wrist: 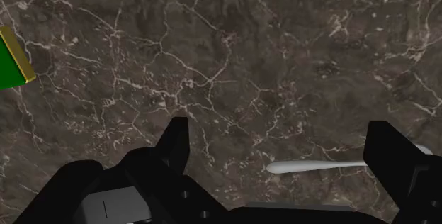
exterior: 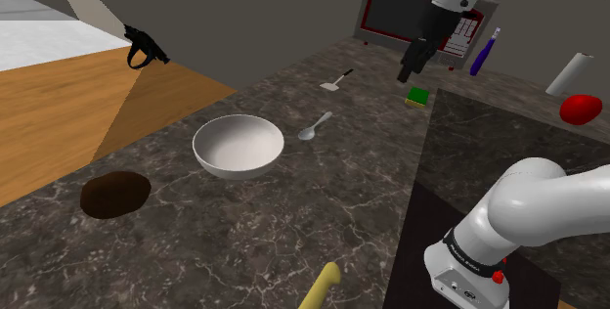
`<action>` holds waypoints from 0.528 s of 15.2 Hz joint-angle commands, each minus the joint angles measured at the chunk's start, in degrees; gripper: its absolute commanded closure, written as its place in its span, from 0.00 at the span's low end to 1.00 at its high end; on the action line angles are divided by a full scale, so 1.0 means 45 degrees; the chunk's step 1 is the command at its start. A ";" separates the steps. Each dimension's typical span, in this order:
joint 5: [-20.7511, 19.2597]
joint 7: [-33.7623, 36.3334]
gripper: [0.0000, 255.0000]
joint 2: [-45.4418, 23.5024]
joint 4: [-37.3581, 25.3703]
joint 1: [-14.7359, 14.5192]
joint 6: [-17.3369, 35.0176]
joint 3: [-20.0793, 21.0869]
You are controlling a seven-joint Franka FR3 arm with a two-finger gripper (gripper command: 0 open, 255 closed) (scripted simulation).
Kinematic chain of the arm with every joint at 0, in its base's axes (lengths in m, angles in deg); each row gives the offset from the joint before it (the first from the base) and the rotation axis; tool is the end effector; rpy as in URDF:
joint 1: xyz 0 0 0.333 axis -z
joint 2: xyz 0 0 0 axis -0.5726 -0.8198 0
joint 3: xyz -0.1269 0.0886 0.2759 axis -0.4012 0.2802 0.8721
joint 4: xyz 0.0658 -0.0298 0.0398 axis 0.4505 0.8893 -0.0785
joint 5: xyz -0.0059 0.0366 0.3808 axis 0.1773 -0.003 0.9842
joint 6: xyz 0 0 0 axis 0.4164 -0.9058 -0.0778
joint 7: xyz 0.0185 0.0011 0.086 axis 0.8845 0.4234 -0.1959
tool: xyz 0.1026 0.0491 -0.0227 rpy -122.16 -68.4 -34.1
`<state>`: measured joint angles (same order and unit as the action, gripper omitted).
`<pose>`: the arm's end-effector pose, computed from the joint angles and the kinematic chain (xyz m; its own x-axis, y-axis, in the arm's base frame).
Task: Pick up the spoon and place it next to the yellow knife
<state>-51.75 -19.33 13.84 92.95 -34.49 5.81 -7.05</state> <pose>0.3134 0.0144 0.6090 0.9886 0.1150 0.0969 0.1130 -0.9933 0.0259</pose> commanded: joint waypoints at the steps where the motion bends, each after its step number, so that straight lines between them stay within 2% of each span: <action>1: 0.0000 0.0000 0.00 0.0000 0.0000 0.0000 0.0000 0.0000; 8: 0.0573 0.0780 0.00 -0.1580 0.0581 -0.0594 0.2435 0.1207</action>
<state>-49.63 -16.62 7.41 95.14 -36.66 15.36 -2.64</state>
